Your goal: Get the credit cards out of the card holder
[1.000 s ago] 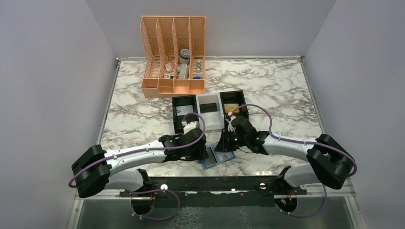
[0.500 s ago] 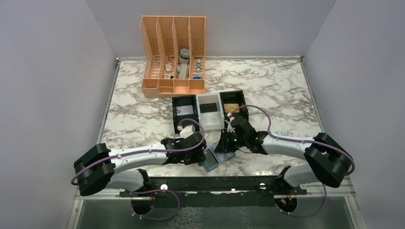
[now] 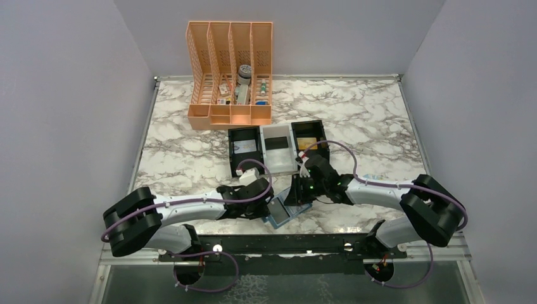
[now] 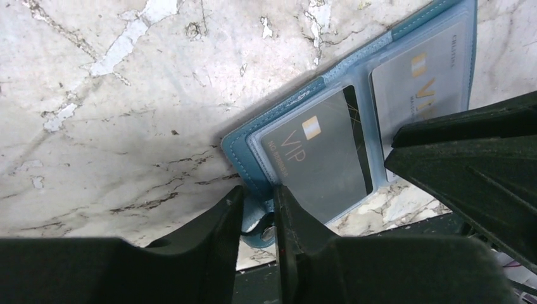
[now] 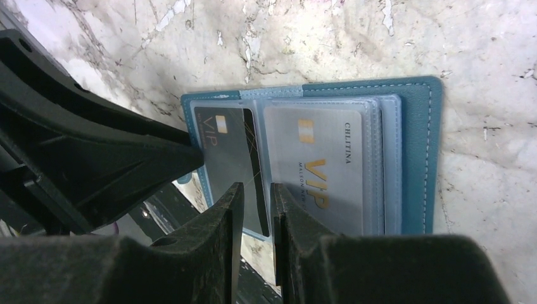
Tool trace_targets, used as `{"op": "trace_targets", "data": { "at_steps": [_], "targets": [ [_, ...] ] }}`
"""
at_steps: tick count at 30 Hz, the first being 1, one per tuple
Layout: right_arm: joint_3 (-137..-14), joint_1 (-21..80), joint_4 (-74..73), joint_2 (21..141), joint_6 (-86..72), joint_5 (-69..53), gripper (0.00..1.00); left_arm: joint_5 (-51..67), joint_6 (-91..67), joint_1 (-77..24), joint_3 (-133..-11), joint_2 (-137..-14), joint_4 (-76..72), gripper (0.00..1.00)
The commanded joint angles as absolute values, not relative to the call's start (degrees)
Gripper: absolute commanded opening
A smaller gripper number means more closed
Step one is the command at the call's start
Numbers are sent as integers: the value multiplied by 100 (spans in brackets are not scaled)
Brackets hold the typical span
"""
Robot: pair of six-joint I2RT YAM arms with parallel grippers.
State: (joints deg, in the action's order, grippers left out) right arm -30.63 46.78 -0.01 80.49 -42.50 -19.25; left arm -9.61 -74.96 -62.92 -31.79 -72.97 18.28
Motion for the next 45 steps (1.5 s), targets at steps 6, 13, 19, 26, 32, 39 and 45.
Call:
{"op": "trace_targets", "data": {
  "at_steps": [6, 13, 19, 26, 32, 39, 45],
  "targets": [
    [-3386, 4683, -336, 8244, -3793, -1870, 23, -1187, -6945, -6179, -3581, -7955, 1849, 18],
    [-3541, 4685, -829, 8238, -3765, -1234, 24, -1304, -6699, -6135, -3665, -8135, 1905, 15],
    [-3559, 4685, -869, 8294, -3692, -1208, 24, -1395, -6386, -6126, -3896, -8343, 1956, 14],
    [-3309, 4684, -501, 8390, -3957, -1599, 24, -1424, -6310, -6126, -3956, -8482, 2010, 13],
    [-3178, 4651, -8, 8221, -4291, -1868, 21, -1409, -6266, -6126, -3964, -8543, 2019, 11],
    [-3037, 4342, 341, 8011, -4426, -2409, 13, -1406, -6262, -6126, -3944, -8574, 2025, 10],
    [-2631, 4010, 1110, 8071, -4590, -3306, 1, -1455, -6251, -6126, -3963, -8539, 2101, 10]
  ]
}}
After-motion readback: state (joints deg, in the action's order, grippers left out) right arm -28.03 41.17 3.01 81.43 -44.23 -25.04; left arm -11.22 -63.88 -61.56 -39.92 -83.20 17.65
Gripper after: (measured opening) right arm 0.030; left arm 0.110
